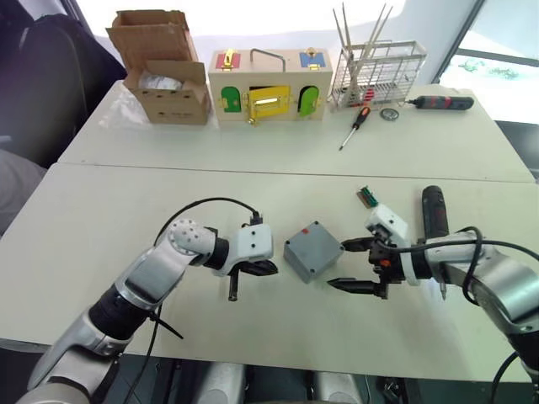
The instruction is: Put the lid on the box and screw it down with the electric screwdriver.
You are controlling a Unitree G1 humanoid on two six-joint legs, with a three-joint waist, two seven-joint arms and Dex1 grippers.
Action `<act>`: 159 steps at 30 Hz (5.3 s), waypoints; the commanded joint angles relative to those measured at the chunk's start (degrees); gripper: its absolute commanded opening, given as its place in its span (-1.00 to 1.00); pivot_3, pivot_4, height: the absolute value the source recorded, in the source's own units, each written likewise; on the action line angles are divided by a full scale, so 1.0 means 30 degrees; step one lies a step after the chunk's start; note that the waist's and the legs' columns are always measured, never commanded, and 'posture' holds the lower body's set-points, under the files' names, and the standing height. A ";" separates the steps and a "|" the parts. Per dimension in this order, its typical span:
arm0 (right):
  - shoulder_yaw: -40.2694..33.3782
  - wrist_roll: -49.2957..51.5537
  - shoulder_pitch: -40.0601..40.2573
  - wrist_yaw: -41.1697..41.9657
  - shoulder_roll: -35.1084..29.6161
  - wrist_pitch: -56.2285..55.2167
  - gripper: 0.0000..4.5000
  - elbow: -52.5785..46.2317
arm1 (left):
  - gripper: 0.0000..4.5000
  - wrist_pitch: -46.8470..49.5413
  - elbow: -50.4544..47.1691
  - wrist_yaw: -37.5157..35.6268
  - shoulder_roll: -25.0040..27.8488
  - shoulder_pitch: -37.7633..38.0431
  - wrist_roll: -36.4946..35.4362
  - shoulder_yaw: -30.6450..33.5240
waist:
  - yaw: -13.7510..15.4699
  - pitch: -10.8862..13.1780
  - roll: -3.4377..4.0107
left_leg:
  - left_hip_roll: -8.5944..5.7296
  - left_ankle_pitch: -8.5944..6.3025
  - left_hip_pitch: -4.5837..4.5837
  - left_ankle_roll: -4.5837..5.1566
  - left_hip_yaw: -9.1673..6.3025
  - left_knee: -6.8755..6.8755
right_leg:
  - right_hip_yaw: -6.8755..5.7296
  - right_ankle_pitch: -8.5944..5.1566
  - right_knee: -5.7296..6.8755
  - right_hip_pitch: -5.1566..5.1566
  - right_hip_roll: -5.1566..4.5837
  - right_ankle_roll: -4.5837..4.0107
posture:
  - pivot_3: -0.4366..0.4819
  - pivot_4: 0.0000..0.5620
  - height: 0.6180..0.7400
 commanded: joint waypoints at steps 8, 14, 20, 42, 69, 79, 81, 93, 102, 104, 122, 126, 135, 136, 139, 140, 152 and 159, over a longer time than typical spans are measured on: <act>0.0209 0.0668 0.0386 -0.0043 0.0564 0.1226 0.99 -0.1744 | -1.00 -0.1548 0.2751 0.1895 -0.1454 -0.1156 0.1264 -0.0114 | -0.0058 -0.0005 -0.0016 | 0.0004 0.0000 0.0002 -0.0001 0.0000 -0.0008 | 0.0001 0.0000 0.0005 -0.0010 0.0002 0.0000 | -0.05 -0.47 0.84; 0.0042 0.0659 0.0622 -0.0656 0.1071 0.1423 0.99 -0.1818 | -1.00 -0.1597 0.2709 0.1981 -0.1654 -0.1165 0.1243 -0.0134 | -0.0046 -0.0007 -0.0017 | 0.0003 0.0002 0.0003 -0.0004 0.0000 -0.0004 | 0.0002 0.0000 0.0006 -0.0009 0.0001 0.0000 | -0.05 -0.47 0.84; -0.0071 0.0381 0.0718 -0.0737 0.1007 0.1146 0.99 -0.1462 | -1.00 -0.1577 0.2789 0.2109 -0.1734 -0.1273 0.1333 -0.0131 | -0.0037 -0.0007 -0.0017 | -0.0002 0.0002 0.0003 -0.0004 0.0001 -0.0004 | 0.0004 0.0000 0.0005 -0.0009 -0.0001 0.0000 | -0.05 -0.47 0.84; -0.9920 0.4125 -0.1953 -0.4805 0.3787 0.3079 0.99 0.3771 | -1.00 0.1957 -0.0450 0.2795 -0.1587 -0.2012 -0.3861 0.4993 | -0.0108 -0.0018 -0.0038 | 0.0001 0.0002 0.0017 -0.0005 0.0004 -0.0025 | 0.0007 0.0001 0.0005 -0.0005 -0.0005 -0.0002 | -0.05 -0.47 0.84; -0.5648 -0.3296 -0.3518 -0.6306 0.6538 -0.6403 0.27 1.1489 | -1.00 0.1848 -0.0947 0.3943 -0.1848 -0.1618 -0.3998 0.4180 | -0.0228 -0.0022 -0.0040 | 0.0001 0.0016 0.0023 -0.0029 0.0020 -0.0037 | 0.0018 0.0001 0.0017 -0.0027 -0.0002 -0.0002 | -0.05 -0.47 0.84; -0.5623 -0.3431 -0.3771 -0.6660 0.6777 -0.6606 0.13 1.2084 | -1.00 0.1803 -0.0913 0.4095 -0.1741 -0.1701 -0.3993 0.3977 | -0.0252 -0.0022 -0.0040 | 0.0001 0.0016 0.0023 -0.0029 0.0021 -0.0037 | 0.0018 0.0001 0.0016 -0.0027 -0.0002 -0.0001 | -0.05 -0.47 0.84; -0.5597 -0.3464 -0.3818 -0.6658 0.6815 -0.6660 0.13 1.2149 | -1.00 0.1784 -0.0892 0.4087 -0.1701 -0.1702 -0.3975 0.3975 | -0.0254 -0.0022 -0.0040 | 0.0000 0.0016 0.0023 -0.0029 0.0021 -0.0038 | 0.0018 0.0001 0.0016 -0.0027 -0.0002 -0.0002 | -0.05 -0.47 0.84; -0.5755 -0.3620 -0.4320 -0.6899 0.7119 -0.7179 -0.96 1.2755 | -1.00 0.1869 -0.0948 0.4217 -0.1655 -0.1636 -0.3954 0.3861 | -0.0523 -0.0022 -0.0040 | 0.0001 0.0016 0.0023 -0.0029 0.0017 -0.0039 | 0.0018 0.0001 0.0018 -0.0026 -0.0002 -0.0001 | -0.05 -0.47 0.84; -0.5751 -0.3647 -0.4253 -0.6970 0.7143 -0.7030 -0.96 1.2653 | -1.00 0.1871 -0.0876 0.4336 -0.1748 -0.1738 -0.3939 0.3777 | -0.0523 -0.0022 -0.0040 | 0.0001 0.0016 0.0023 -0.0029 0.0016 -0.0043 | 0.0018 0.0001 0.0018 -0.0029 -0.0001 -0.0001 | -0.05 -0.47 0.84; -0.5894 -0.3502 -0.4201 -0.7029 0.7154 -0.6934 -0.96 1.2395 | -1.00 0.1866 -0.0855 0.4344 -0.1755 -0.1743 -0.3938 0.3784 | -0.0519 -0.0022 -0.0040 | 0.0002 0.0016 0.0024 -0.0029 0.0016 -0.0043 | 0.0018 0.0001 0.0019 -0.0029 -0.0001 -0.0002 | -0.05 -0.47 0.84; -0.7261 -0.1962 -0.3181 -0.6920 0.6191 -0.4985 -0.96 0.7369 | -1.00 0.1780 -0.0987 0.4044 -0.1436 -0.1519 -0.4036 0.3900 | -0.0500 -0.0022 -0.0038 | 0.0001 0.0016 0.0023 -0.0029 0.0015 -0.0046 | 0.0019 0.0001 0.0020 -0.0031 -0.0002 -0.0002 | -0.05 -0.47 0.84; -0.7795 0.0213 -0.1561 -0.5609 0.5019 -0.2862 -0.96 0.3025 | -1.00 0.2306 -0.2034 0.3070 -0.0399 -0.1027 -0.4794 0.4179 | -0.0495 -0.0021 -0.0038 | 0.0005 0.0014 0.0022 -0.0027 0.0000 -0.0072 | 0.0018 0.0001 0.0016 -0.0033 -0.0001 -0.0002 | -0.05 -0.47 0.84; -0.6596 0.3637 0.1017 -0.5190 0.4289 0.0666 -0.96 -0.3011 | -1.00 0.2919 -0.3903 0.0958 0.1924 -0.0258 -0.6775 0.4216 | -0.0490 -0.0022 -0.0038 | 0.0007 0.0009 0.0028 -0.0018 0.0000 -0.0053 | 0.0026 0.0000 0.0009 -0.0013 0.0000 -0.0003 | -0.05 -0.47 0.84; -0.6441 0.3678 0.1047 -0.5269 0.4349 0.0749 -0.96 -0.3063 | -1.00 0.2936 -0.4000 0.0897 0.2028 -0.0208 -0.6864 0.4147 | -0.0468 -0.0021 -0.0039 | 0.0006 0.0009 0.0028 -0.0018 0.0001 -0.0051 | 0.0026 0.0000 0.0008 -0.0009 -0.0001 -0.0003 | -0.05 -0.47 0.84; -0.6029 0.3892 0.1038 -0.5351 0.4429 0.0915 -0.96 -0.3063 | -1.00 0.2969 -0.4140 0.0898 0.2144 -0.0078 -0.6953 0.4008 | -0.0407 -0.0020 -0.0041 | 0.0005 0.0009 0.0028 -0.0019 -0.0004 -0.0045 | 0.0024 0.0000 0.0008 -0.0002 -0.0001 -0.0003 | -0.05 -0.47 0.84; -0.5885 0.3872 0.1005 -0.5346 0.4423 0.0878 -0.96 -0.3017 | -1.00 0.2967 -0.4147 0.0955 0.2131 -0.0062 -0.6968 0.3972 | -0.0419 -0.0021 -0.0041 | 0.0002 0.0009 0.0028 -0.0019 -0.0003 -0.0045 | 0.0024 0.0000 0.0008 -0.0002 -0.0002 -0.0003 | -0.05 -0.47 0.84; -0.5316 0.3365 0.0960 -0.4643 0.3742 0.0369 -0.96 -0.2142 | -1.00 0.3081 -0.4175 0.1655 0.1923 -0.0011 -0.7040 0.3935 | -0.0460 -0.0021 -0.0041 | 0.0003 0.0008 0.0028 -0.0017 -0.0002 -0.0046 | 0.0022 0.0000 0.0008 -0.0004 0.0000 -0.0003 | -0.05 -0.47 0.84; -0.4782 0.2827 0.0743 -0.4722 0.3961 -0.0025 -0.96 -0.1646 | -1.00 0.2901 -0.3992 0.1766 0.1902 -0.0066 -0.6997 0.3930 | -0.0464 -0.0020 -0.0041 | 0.0003 0.0009 0.0028 -0.0018 -0.0002 -0.0046 | 0.0022 0.0000 0.0008 -0.0004 0.0000 -0.0003 | -0.05 -0.47 0.84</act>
